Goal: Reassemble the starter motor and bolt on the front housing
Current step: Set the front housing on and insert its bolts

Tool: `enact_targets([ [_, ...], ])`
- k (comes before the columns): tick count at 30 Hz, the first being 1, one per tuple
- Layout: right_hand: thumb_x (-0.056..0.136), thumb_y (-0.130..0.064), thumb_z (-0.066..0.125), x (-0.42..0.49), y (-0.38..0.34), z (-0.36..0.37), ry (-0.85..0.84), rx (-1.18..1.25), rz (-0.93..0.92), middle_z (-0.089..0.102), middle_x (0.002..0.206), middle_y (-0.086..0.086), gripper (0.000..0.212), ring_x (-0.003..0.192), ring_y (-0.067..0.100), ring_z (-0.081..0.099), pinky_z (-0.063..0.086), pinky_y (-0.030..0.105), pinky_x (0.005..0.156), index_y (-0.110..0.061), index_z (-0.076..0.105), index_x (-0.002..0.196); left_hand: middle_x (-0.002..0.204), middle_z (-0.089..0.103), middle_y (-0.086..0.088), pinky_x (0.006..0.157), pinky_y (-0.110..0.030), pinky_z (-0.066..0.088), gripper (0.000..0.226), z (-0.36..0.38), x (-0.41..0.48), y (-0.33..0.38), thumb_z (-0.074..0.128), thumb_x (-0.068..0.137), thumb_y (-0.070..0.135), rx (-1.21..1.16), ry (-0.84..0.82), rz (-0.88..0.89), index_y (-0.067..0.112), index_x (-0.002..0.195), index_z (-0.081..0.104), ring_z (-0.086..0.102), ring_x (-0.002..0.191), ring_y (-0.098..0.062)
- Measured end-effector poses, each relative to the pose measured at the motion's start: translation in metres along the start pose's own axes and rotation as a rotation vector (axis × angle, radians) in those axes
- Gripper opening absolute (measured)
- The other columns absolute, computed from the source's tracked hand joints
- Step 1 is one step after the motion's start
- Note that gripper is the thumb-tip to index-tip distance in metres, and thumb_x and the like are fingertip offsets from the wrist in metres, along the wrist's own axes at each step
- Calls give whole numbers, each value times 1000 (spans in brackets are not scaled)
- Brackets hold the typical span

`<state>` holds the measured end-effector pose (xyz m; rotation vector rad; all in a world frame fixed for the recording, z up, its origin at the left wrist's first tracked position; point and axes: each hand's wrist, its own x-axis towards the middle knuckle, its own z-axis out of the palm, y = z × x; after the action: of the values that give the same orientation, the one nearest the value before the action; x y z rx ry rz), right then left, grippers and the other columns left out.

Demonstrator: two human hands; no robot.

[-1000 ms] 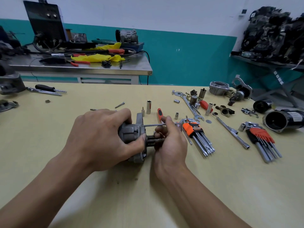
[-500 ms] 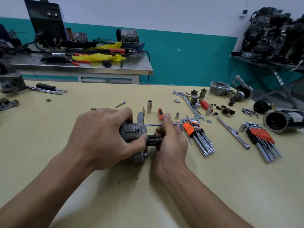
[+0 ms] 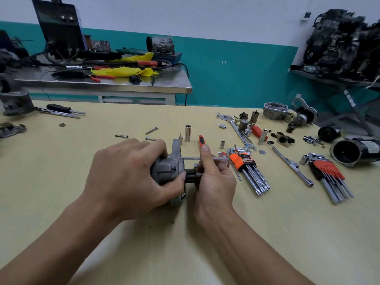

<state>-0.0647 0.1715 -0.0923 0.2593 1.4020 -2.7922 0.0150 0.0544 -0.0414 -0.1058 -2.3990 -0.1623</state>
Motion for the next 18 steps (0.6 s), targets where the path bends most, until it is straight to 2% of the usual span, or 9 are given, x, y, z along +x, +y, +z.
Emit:
enact_targets([
  [3,89,-33,69,-2,-3,-2,-25,-30,1,57,56,-6,35,61,12,53,44,32,65,-23,72,56,62,63,4,46,-34,45,44,2,-9,1,57,69,63,20,35,12,19,74,64,58,59,-25],
  [5,96,-29,58,-2,-5,-6,-38,-37,-5,58,61,-4,35,68,13,53,40,32,68,-24,77,68,65,65,2,45,-35,45,46,4,-15,1,60,70,63,20,64,23,17,75,67,59,61,-25],
  [8,99,-22,55,-4,-4,-9,-58,-52,-43,58,64,-2,40,66,13,52,41,28,64,-25,78,66,63,64,2,43,-32,43,47,8,-21,2,63,68,61,11,156,17,14,75,66,58,58,-25],
  [13,94,-28,64,-9,-2,-9,-28,-116,-122,53,53,-7,42,56,10,46,41,27,63,-24,70,53,65,60,-1,41,-29,42,50,15,-31,6,66,63,58,1,270,13,10,76,61,59,53,-25],
  [18,82,-30,77,-9,1,-10,8,-77,-118,49,54,-2,40,58,14,44,41,26,60,-20,60,48,68,58,0,44,-30,38,48,20,-40,8,67,64,56,11,327,38,14,81,50,58,56,-23],
])
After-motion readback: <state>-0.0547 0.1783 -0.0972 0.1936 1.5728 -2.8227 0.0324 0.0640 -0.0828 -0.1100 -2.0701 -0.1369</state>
